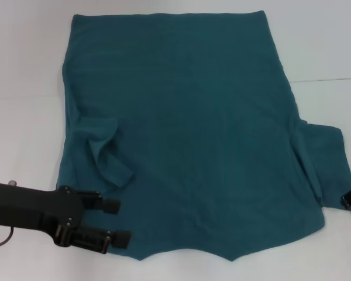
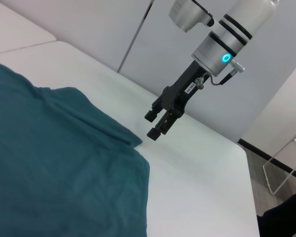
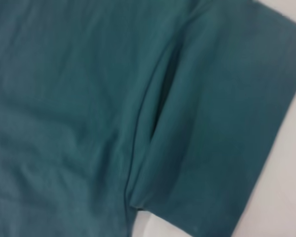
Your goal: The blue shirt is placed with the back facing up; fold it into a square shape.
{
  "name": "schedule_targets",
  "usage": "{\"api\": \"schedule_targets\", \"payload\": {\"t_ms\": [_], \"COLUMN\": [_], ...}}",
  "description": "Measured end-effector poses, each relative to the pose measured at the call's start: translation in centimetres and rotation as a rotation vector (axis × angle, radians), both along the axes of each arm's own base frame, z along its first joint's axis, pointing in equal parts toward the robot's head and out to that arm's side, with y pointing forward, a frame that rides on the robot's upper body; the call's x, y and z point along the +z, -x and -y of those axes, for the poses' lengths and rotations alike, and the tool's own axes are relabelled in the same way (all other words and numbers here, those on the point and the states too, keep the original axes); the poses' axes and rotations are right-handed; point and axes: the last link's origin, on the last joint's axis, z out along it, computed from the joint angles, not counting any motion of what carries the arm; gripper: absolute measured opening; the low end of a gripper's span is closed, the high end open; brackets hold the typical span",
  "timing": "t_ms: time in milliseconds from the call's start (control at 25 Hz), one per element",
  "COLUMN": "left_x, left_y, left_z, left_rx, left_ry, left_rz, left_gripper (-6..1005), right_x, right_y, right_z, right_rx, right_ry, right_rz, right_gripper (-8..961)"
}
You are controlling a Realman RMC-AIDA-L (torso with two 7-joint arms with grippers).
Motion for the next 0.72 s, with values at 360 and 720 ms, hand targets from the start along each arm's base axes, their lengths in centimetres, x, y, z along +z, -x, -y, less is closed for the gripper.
{"api": "schedule_targets", "payload": {"t_ms": [360, 720], "left_x": [-0.1, -0.1], "left_y": [-0.1, -0.2], "left_z": [-0.1, -0.4], "left_rx": [-0.006, -0.013], "left_ry": [-0.002, -0.015], "left_rz": [-0.006, -0.01], "left_gripper": [922, 922], "right_x": [-0.9, -0.9], "right_y": [-0.9, -1.5], "right_z": [0.1, -0.2], "right_rx": [-0.021, -0.019], "right_ry": [0.016, -0.023], "right_rz": [-0.001, 0.0], "right_gripper": [799, 673]}}
